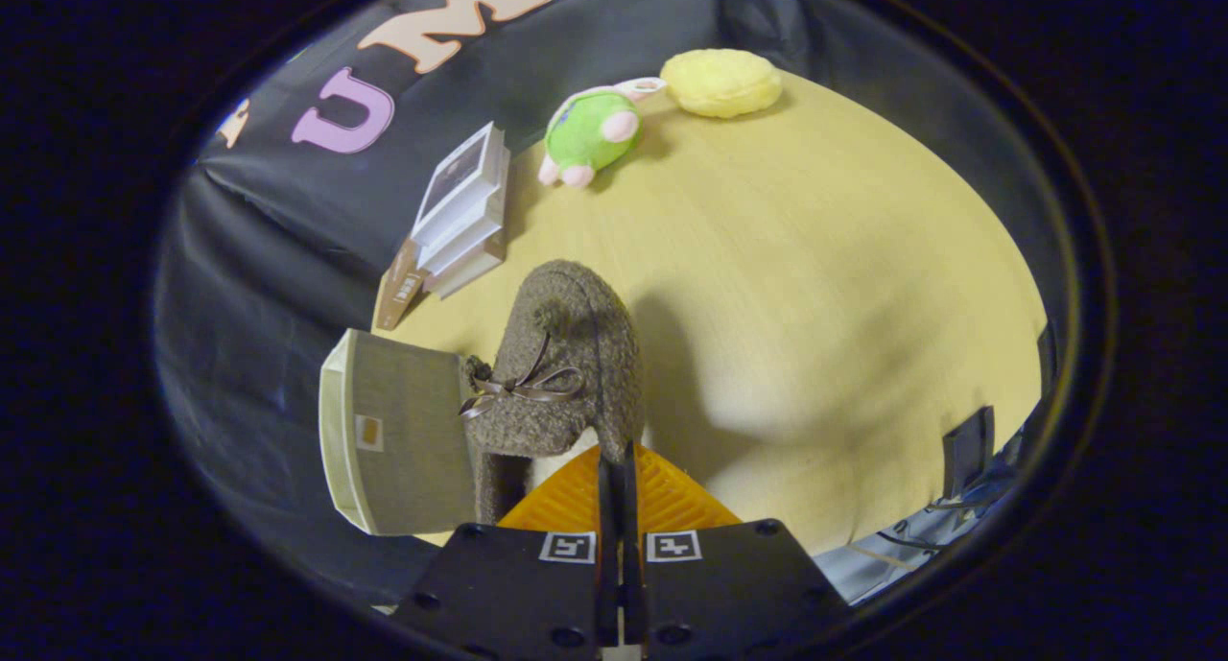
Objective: Open the storage box then place both shoes into the box .Put the left shoe in first, then the right shoe, with the right side of both shoes facing outward in a uniform manner.
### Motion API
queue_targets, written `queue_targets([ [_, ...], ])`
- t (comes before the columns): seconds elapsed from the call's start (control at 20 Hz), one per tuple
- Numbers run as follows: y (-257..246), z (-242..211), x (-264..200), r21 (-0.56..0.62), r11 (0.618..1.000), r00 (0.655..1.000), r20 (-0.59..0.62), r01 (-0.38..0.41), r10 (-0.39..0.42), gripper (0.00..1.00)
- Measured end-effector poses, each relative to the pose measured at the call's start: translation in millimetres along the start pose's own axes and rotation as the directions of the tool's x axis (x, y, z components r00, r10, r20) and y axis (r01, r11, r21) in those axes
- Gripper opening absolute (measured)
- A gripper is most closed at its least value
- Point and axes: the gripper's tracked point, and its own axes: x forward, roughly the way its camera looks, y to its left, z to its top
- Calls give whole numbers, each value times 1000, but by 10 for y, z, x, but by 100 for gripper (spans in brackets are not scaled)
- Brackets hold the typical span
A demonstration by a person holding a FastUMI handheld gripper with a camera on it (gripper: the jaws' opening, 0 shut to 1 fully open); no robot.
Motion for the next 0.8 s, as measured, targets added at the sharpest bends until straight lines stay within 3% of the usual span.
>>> queue_targets([
  [0.8,1932,1,-209,-127,973,980,31,-192,197,5],
])
